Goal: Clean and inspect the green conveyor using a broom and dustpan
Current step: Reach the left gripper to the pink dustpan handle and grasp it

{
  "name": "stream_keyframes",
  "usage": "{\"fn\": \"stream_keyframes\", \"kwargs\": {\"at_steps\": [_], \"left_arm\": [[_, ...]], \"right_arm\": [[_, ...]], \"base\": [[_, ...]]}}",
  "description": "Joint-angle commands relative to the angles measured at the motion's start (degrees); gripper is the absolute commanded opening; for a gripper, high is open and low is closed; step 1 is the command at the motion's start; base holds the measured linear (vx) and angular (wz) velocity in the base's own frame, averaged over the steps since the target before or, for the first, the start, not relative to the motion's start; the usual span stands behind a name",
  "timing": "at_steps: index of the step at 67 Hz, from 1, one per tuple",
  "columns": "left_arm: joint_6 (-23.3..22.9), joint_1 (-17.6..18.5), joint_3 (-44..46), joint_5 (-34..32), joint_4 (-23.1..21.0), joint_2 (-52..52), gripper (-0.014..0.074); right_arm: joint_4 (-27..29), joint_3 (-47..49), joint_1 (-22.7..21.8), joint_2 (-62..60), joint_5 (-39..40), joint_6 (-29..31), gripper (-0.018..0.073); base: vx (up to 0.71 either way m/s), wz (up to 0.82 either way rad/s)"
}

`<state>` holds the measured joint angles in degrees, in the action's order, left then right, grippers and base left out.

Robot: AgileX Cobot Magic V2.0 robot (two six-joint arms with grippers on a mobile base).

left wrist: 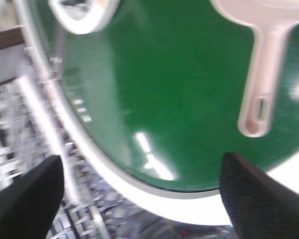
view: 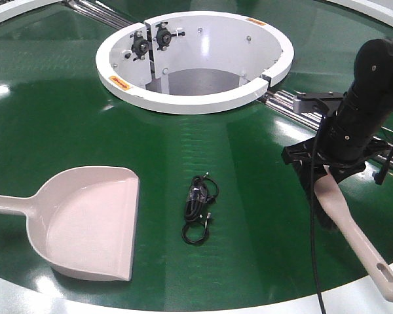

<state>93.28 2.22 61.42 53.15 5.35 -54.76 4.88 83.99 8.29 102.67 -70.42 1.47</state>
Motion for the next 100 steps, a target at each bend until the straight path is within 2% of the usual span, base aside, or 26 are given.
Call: {"fn": "stream_keyframes", "kwargs": {"at_steps": [1,13,23,35,44,64,100], "left_arm": [[-0.63,0.03,3.76,3.98,0.98,-4.34,0.0589],[-0.84,0.03,10.72,19.17,3.85,-15.48,0.0589],[-7.81,-0.14,14.44,19.07,4.87,-23.83,0.0589],[-8.41,-1.83,15.27,19.07,4.09,-30.19,0.0589],[-11.41,-3.1,15.27,19.07,3.76,-33.08,0.0589],[-11.52,-5.15,15.27,19.0,4.47,-37.16,0.0589],[-11.44,-5.6,15.32,15.34,5.69,-43.45,0.0589]], "right_arm": [[-0.09,1.32,0.02,-3.07,-3.46,0.46,-0.0003],[-0.09,1.32,0.02,-3.07,-3.46,0.46,-0.0003],[-0.03,1.32,0.02,-3.07,-3.42,0.46,-0.0003],[-0.03,1.32,0.02,-3.07,-3.42,0.46,-0.0003],[-0.03,1.32,0.02,-3.07,-3.42,0.46,-0.0003],[-0.03,1.32,0.02,-3.07,-3.42,0.46,-0.0003],[-0.03,1.32,0.02,-3.07,-3.48,0.46,-0.0003]], "base": [[0.0,0.0],[0.0,0.0],[0.0,0.0],[0.0,0.0],[0.0,0.0],[0.0,0.0],[0.0,0.0]]}}
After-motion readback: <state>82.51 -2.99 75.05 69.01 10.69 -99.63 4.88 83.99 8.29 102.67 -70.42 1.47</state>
